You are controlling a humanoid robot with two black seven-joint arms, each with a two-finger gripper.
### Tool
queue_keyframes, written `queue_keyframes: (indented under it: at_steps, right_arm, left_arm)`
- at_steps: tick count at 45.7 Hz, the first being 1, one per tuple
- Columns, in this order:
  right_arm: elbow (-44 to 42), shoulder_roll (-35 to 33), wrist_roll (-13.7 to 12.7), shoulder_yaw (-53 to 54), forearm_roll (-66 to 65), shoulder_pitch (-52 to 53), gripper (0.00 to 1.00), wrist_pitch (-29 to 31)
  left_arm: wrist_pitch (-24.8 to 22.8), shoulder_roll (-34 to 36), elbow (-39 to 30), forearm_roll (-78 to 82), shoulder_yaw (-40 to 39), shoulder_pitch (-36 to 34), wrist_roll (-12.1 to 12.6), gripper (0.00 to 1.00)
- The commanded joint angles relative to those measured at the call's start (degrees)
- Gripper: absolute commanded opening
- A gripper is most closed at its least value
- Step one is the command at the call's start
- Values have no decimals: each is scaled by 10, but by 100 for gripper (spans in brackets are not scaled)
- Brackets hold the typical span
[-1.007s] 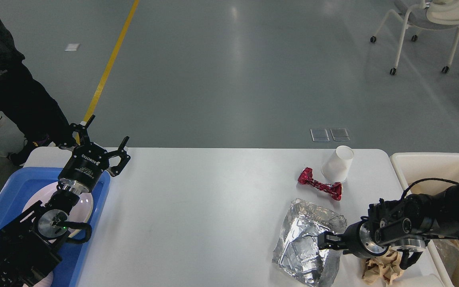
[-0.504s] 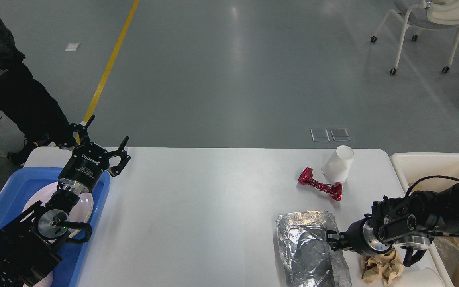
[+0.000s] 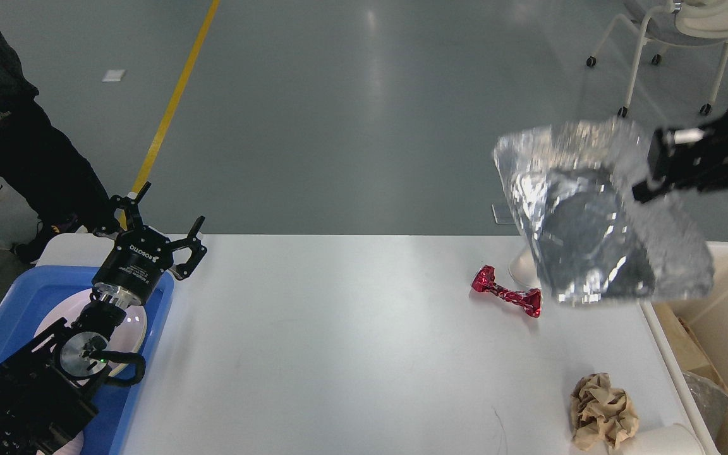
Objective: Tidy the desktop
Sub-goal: 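Grasp the flat foil sheet, lift it and drop it into the bin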
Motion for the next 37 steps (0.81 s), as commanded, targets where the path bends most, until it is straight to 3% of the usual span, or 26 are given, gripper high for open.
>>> queue_keyframes:
  at_steps: [1, 8, 12, 13, 17, 26, 31, 34, 37]
  right_arm:
    - [-8, -4, 17, -10, -57, 33, 0, 4]
    - [-18, -38, 13, -41, -103, 5, 0, 4]
    - [-59, -92, 12, -56, -179, -83, 0, 4]
    - [-76, -109, 12, -56, -198, -116, 0, 2]
    - [-165, -153, 12, -54, -244, -289, 0, -114]
    - [-371, -147, 4, 45, -214, -751, 0, -340]
    - [-533, -76, -13, 148, -125, -1007, 0, -377]
    - [-626, -39, -12, 185, -101, -1094, 0, -383]
    - [-664, -15, -13, 206, -98, -1134, 0, -386]
  left_arm:
    - [0, 0, 0, -1, 0, 0, 0, 100]
    - [0, 0, 0, 0, 0, 0, 0, 100]
    - [0, 0, 0, 0, 0, 0, 0, 100]
    - [0, 0, 0, 0, 0, 0, 0, 100]
    - [0, 0, 0, 0, 0, 0, 0, 100]
    - [0, 0, 0, 0, 0, 0, 0, 100]
    - [0, 0, 0, 0, 0, 0, 0, 100]
    - [0, 0, 0, 0, 0, 0, 0, 100]
    - [0, 0, 0, 0, 0, 0, 0, 100]
